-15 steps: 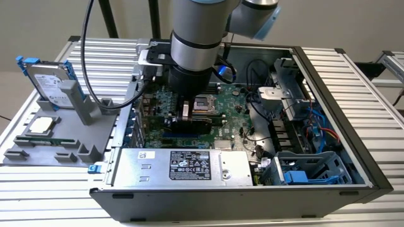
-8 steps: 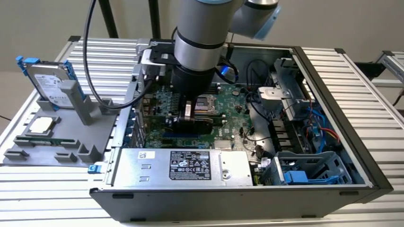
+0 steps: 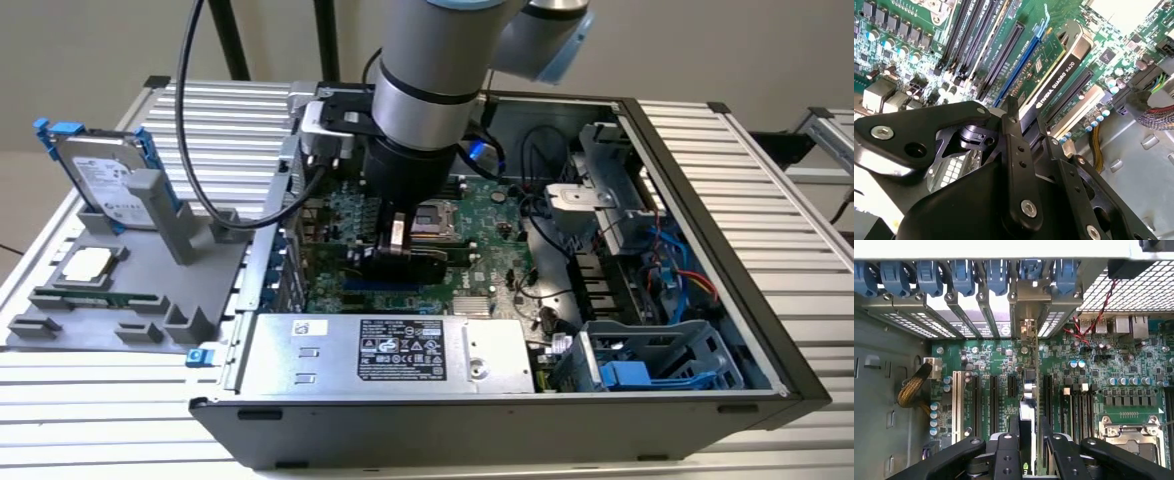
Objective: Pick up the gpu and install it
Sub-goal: 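Insert the gpu into the slot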
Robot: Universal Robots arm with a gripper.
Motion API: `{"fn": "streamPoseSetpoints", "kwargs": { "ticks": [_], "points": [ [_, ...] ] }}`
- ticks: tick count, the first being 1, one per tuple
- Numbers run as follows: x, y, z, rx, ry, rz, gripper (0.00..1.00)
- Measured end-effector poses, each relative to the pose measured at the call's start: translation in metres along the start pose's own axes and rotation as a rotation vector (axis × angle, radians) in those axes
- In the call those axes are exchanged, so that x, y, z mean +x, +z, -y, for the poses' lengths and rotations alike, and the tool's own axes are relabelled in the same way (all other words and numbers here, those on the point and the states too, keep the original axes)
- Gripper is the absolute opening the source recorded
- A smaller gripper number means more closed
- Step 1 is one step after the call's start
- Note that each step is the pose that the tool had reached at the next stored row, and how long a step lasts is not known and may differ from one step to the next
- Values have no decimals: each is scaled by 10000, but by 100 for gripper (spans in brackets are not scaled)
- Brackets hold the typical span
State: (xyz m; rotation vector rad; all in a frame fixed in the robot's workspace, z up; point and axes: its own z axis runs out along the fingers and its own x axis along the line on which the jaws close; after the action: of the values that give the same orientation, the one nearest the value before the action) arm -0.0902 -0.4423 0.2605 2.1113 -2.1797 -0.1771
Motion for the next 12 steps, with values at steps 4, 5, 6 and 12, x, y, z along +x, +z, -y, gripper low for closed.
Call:
{"fn": "streamPoseSetpoints", "kwargs": {
  "ticks": [4,5,6,12],
  "points": [
    [0,15,4,1,-1,3,0],
    [0,20,6,-1,-1,1,0],
    [0,26,8,0,-1,2,0],
    [1,59,12,-6,1,-7,0]
  ]
}}
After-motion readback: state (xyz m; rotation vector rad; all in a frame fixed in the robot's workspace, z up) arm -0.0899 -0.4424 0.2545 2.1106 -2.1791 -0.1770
